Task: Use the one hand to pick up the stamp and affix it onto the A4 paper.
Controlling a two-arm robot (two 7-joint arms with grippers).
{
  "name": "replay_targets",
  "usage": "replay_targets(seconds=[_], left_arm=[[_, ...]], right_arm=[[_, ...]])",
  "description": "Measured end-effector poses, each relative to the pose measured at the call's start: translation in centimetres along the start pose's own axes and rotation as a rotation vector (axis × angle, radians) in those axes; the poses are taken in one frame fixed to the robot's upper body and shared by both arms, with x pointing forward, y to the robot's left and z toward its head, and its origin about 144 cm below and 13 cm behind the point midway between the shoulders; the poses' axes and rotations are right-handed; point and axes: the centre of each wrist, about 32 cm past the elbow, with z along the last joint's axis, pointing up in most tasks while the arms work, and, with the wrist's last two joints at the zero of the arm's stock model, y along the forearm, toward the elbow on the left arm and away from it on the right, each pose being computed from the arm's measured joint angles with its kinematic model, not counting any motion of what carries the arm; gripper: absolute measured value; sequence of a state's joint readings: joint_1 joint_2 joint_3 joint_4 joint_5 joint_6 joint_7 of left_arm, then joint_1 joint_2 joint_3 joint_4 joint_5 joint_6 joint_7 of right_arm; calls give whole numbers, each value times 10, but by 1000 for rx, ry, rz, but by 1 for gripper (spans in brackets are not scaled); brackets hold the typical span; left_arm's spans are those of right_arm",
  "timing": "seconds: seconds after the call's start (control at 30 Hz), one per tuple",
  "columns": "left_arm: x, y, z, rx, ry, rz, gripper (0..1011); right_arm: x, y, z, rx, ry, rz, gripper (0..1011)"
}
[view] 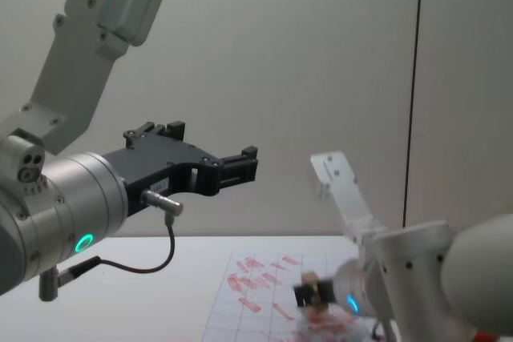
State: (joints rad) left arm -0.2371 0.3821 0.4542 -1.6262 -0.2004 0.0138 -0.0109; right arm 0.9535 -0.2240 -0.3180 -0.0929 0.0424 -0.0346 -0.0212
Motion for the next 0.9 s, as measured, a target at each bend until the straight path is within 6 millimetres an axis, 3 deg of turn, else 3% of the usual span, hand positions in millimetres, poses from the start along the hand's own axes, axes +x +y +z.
replay_targets(seconds=[0.47,0.9], left_arm=[[0,0,0,0,0,0,993],[0,0,0,0,0,0,993]], right_arm=[[0,-5,42,140,51,-15,221],[19,-26,47,140,98,-90,221]])
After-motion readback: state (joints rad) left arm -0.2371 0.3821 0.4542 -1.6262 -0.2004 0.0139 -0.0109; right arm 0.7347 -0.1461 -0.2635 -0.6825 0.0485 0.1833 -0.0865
